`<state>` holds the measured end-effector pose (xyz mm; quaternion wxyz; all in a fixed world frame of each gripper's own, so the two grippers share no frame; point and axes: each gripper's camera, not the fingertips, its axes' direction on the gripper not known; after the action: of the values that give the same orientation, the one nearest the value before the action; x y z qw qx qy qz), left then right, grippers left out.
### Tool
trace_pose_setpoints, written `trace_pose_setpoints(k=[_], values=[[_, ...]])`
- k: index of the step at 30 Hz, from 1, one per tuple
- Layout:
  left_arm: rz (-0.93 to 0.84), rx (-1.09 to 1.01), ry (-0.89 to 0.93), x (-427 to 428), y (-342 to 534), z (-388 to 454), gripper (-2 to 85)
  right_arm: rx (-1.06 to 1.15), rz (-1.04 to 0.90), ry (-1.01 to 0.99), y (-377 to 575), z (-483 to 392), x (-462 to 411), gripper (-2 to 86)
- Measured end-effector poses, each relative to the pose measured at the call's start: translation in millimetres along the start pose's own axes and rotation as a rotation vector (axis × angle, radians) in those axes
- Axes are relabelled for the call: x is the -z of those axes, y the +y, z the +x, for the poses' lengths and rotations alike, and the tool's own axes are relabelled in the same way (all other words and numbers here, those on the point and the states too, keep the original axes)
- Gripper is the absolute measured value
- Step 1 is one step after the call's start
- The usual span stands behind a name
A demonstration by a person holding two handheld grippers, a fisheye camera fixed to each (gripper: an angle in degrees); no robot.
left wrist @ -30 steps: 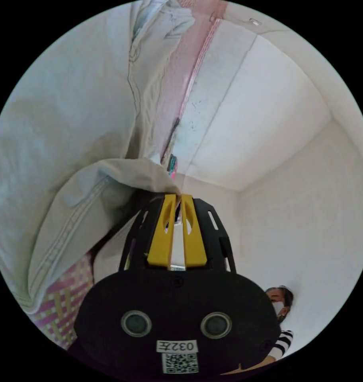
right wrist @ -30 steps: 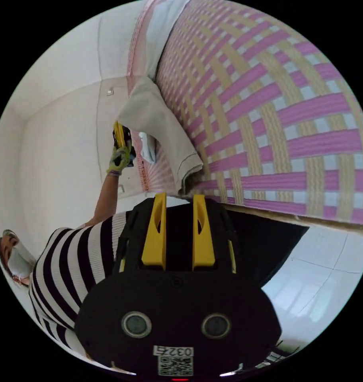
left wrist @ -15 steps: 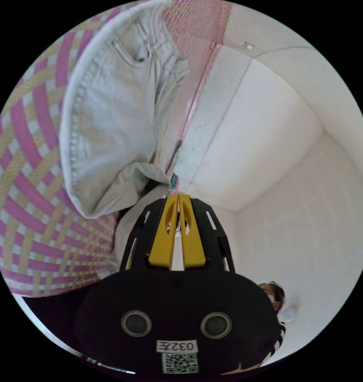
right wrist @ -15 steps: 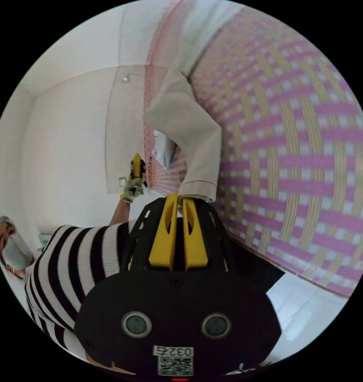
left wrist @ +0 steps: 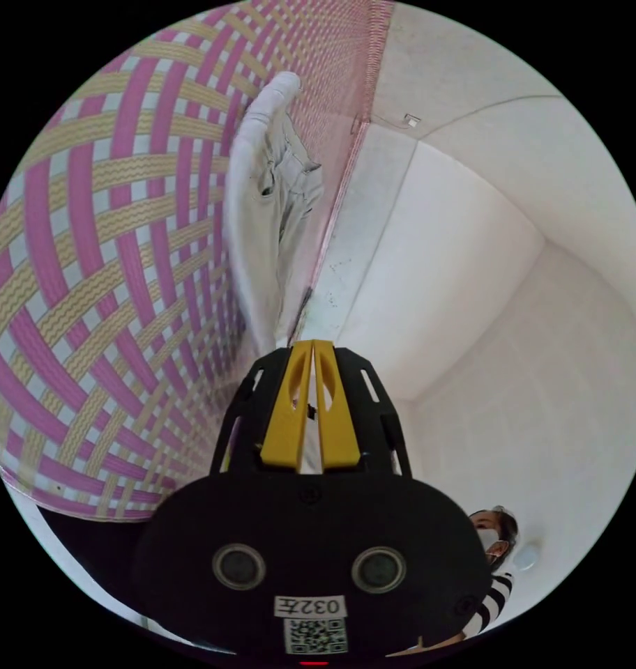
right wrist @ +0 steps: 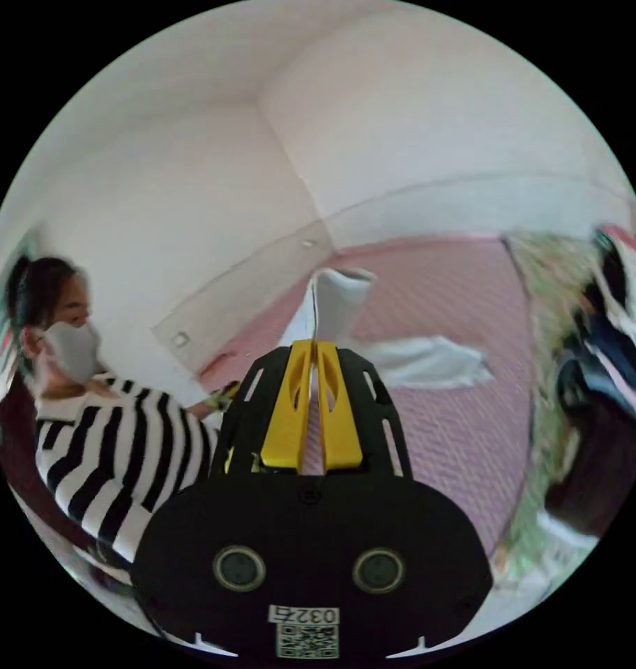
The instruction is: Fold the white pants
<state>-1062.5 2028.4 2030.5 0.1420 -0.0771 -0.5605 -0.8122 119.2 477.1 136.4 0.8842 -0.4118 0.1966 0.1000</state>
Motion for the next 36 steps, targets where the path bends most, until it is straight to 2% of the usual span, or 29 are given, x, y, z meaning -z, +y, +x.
trace_pose_setpoints(k=[2,4,5,7,9,12,17,19,21,24,27,30,32,36], values=[[0.01,-0.002,-0.003,-0.4,8.4,-7.1,-0.8,-0.253,-0.081,0.209,32.5,54.0,-2.5,-1.0],[0.009,0.005,-0.02,-4.3,18.5,-19.6,-0.6,-0.563,-0.35,0.385,98.4,129.0,-42.1,-0.9],[0.01,0.01,-0.03,-5.4,21.0,-22.8,-0.6,-0.621,-0.426,0.407,117.2,142.7,-56.5,-0.8],[0.03,0.023,-0.091,-9.1,31.4,-31.8,0.2,-0.809,-0.699,0.544,189.7,177.9,-114.4,-0.3],[0.052,0.018,-0.156,-11.8,37.3,-33.6,2.8,-0.866,-0.788,0.609,230.2,183.7,-148.2,0.6],[0.056,-0.025,-0.242,-18.7,40.9,-30.8,4.2,-0.922,-0.632,0.642,265.2,170.3,-160.1,3.7],[0.144,-0.083,-0.44,-12.5,53.5,-20.9,5.5,-1.013,-0.293,0.611,308.5,140.5,-116.8,6.1],[0.169,-0.061,-0.528,-7.6,57.0,-27.6,7.2,-1.09,-0.14,0.527,341.5,131.5,-88.8,8.7],[0.153,-0.053,-0.52,-8.6,55.4,-38.1,8.0,-1.11,-0.049,0.387,365.7,128.4,-79.6,10.0],[0.142,-0.033,-0.483,-16.8,51.0,-55.8,8.1,-1.143,-0.04,0.266,394.7,122.2,-84.2,10.5],[0.17,-0.024,-0.432,-27.5,48.2,-66.8,9.1,-1.144,-0.132,0.315,405.3,113.3,-99.8,10.5],[0.224,-0.038,-0.348,-37.3,45.3,-72.2,10.2,-1.147,-0.084,0.295,409.3,107.6,-105.7,9.4],[0.225,-0.022,-0.333,-46.1,40.9,-78.2,8.9,-1.153,-0.112,0.314,407.4,107.7,-110.4,7.3],[0.27,0.083,-0.333,-58.1,39.0,-87.2,0.3,-1.085,-0.196,0.328,376.6,112.4,-120.2,3.5]])
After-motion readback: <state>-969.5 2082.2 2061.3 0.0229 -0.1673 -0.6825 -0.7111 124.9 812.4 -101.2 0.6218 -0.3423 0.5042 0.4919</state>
